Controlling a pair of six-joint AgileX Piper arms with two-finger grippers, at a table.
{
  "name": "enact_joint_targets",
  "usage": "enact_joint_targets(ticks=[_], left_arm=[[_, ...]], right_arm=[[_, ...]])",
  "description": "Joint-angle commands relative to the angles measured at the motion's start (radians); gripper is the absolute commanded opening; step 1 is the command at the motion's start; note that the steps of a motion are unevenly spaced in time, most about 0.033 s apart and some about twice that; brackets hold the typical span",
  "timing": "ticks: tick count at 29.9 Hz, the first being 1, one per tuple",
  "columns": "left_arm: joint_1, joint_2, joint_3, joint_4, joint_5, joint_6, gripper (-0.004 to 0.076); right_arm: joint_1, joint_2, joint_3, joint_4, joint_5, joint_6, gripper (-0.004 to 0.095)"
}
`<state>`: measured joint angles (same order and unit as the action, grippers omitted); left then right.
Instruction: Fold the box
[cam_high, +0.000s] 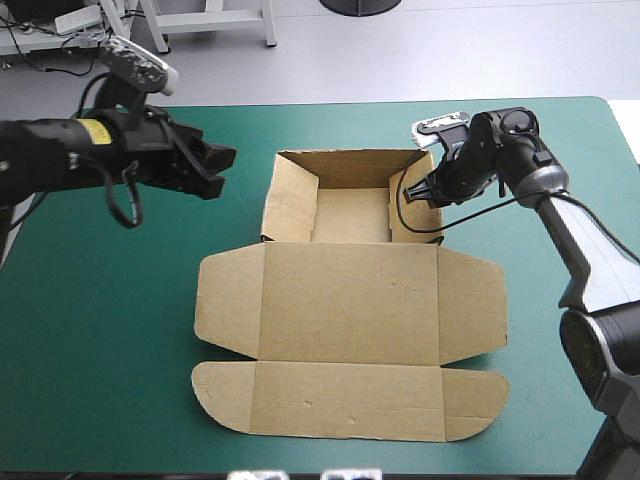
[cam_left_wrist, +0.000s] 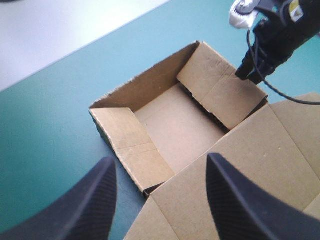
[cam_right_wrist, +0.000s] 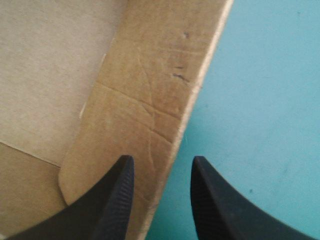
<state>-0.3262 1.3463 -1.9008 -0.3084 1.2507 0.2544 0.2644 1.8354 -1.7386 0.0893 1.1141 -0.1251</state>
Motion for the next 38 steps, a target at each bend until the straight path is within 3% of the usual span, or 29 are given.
enact_joint_targets(ticks=[1,7,18,25,28,31,38], left_arm=[[-0.005,-0.113,-0.016,0.036,0.030,-0.029,0.0386],[-0.005,-0.255,0.057,0.134,0.032,-0.053,0.0386],[-0.005,-0.522,0.351,0.171,0.008,-0.053,0.0386],[-0.005,-0.551,0.379,0.251,-0.006,-0.057,0.0386],[-0.005,-0.551,0.379,0.241,0.003,-0.057,0.0386],[-0.005,-0.551,0.379,0.239,0.003,-0.064,0.0385],[-0.005,-0.551,0.379,0.241,0.003,-0.064,0.0349]], right_arm=[[-0.004,-0.040,-0.029,0.062,-0.028,-0.006,0.0358],[-0.004,0.010,-0.029,0.084,-0.022,-0.009,0.0358],[-0.004,0.078,-0.029,0.079,-0.036,-0.027,0.0358],[-0.004,0.069,-0.034,0.068,-0.070,-0.027,0.0352],[-0.004,0.073,-0.028,0.068,-0.078,-0.027,0.0241],[-0.004,0.079,-0.028,0.068,-0.095,-0.027,-0.0021],[-0.004,0.058,-0.109,0.020,-0.089,-0.011,-0.0016]])
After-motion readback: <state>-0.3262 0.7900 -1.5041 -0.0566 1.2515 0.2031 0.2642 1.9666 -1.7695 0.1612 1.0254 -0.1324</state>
